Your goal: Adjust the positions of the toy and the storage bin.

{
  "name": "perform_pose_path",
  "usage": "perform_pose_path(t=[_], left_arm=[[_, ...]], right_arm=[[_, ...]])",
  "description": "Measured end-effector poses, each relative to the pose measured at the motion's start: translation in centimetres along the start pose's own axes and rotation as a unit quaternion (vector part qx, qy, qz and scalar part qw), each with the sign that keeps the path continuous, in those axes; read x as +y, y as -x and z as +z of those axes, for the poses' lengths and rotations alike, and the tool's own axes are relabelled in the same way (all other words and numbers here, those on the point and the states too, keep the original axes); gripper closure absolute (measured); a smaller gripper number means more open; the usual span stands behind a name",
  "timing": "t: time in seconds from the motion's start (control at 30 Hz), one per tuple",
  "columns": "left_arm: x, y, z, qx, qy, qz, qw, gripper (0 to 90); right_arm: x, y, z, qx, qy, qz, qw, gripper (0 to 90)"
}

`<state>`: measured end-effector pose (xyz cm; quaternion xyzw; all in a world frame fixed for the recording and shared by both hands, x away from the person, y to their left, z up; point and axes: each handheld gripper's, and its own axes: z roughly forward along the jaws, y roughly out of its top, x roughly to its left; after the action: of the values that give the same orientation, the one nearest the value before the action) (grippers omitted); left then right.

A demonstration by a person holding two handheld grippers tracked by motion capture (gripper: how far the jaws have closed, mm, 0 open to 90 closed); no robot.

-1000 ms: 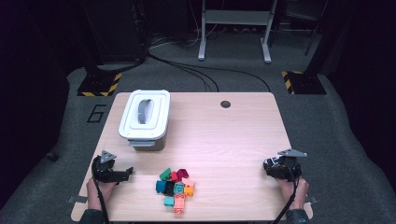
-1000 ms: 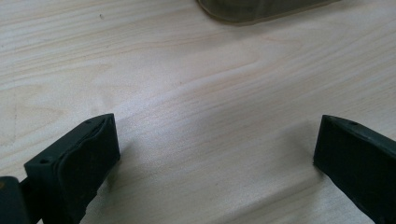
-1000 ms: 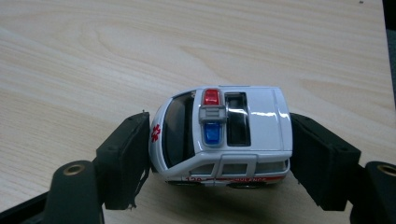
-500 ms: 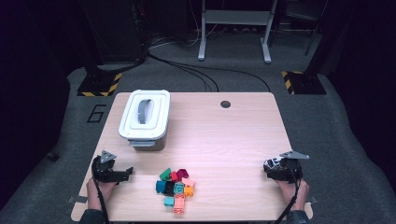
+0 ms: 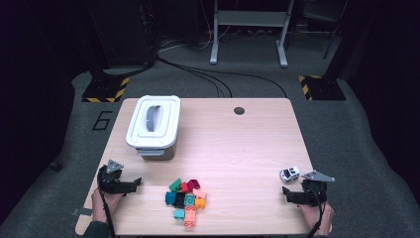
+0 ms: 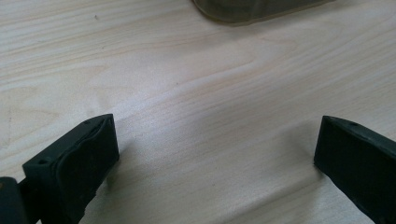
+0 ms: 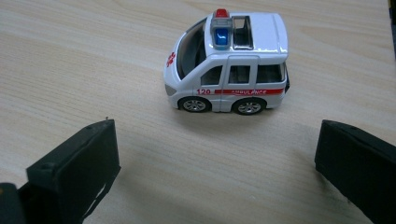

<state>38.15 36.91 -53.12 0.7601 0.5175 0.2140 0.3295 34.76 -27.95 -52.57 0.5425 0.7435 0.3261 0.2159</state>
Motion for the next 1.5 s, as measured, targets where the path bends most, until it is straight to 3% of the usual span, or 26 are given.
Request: perform_pose_path(t=[0.3, 0.63, 0.93, 1.17, 1.23, 1.5], left_arm=[[1.2, -0.4, -1.3, -0.023, 0.006, -0.005, 0.9997, 0.3], [5.5, -0.7, -4.6, -0.036, 0.041, -0.001, 0.9985, 0.6], [10.1, -0.6, -7.0, -0.037, 0.064, 0.019, 0.9971, 1.2], [13.4, -0.9, -6.1, -0.039, 0.06, 0.022, 0.9972, 7.7], [13.9, -1.1, -5.6, -0.034, 0.059, 0.02, 0.9975, 15.0], [15.2, -1.8, -3.4, -0.027, 0.041, 0.008, 0.9988, 29.2]], right_arm=[[-0.1, -0.4, 0.3, -0.014, -0.007, -0.009, 0.9998, 0.0], [-0.2, -0.4, 0.3, -0.014, -0.006, -0.008, 0.9998, 0.0], [-0.2, -0.3, 0.3, -0.014, -0.005, -0.01, 0.9998, 0.0], [-0.2, -0.3, 0.2, -0.014, -0.005, -0.008, 0.9999, 0.5], [-0.2, -0.4, 0.2, -0.014, -0.003, -0.007, 0.9999, 1.2], [-0.2, -0.3, 0.2, -0.014, 0.0, -0.007, 0.9999, 2.1]])
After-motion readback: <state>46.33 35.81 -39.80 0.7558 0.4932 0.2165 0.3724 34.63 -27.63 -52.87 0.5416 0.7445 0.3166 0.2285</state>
